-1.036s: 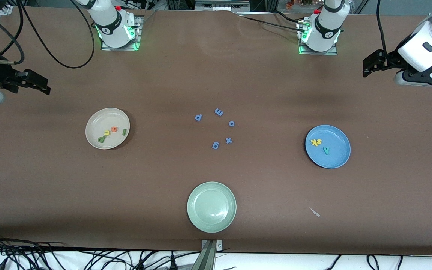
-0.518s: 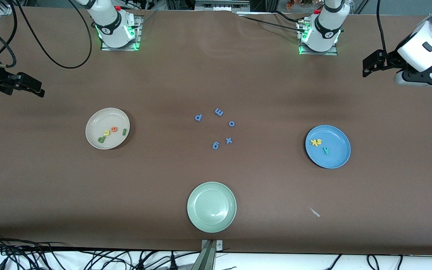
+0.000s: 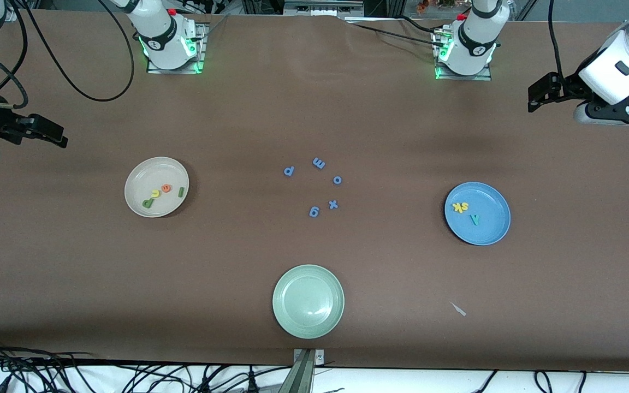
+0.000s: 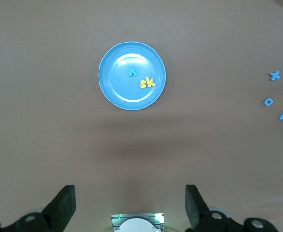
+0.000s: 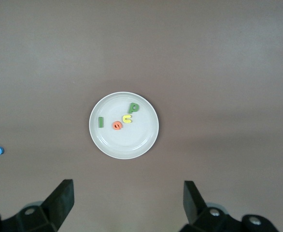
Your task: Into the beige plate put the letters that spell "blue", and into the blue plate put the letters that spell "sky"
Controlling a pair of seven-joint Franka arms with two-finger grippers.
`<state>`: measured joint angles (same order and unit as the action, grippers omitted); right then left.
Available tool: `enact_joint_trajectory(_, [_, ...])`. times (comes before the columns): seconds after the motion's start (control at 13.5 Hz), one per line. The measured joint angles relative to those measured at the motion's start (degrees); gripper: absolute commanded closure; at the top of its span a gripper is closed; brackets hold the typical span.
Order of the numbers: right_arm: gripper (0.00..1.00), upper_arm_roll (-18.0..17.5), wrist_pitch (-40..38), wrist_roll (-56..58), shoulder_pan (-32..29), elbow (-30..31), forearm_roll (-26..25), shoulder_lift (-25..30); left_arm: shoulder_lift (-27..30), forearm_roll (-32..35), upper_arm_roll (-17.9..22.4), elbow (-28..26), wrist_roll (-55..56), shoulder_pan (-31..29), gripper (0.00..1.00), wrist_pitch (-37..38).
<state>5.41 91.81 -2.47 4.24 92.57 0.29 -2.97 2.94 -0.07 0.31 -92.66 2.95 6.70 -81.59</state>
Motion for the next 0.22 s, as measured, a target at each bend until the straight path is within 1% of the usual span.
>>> enact_joint_trajectory(0.22, [0.00, 0.0, 0.0, 0.0, 0.0, 0.0, 0.0, 0.0, -0.1, -0.5, 0.4, -0.2, 0.1, -1.1, 0.00, 0.0])
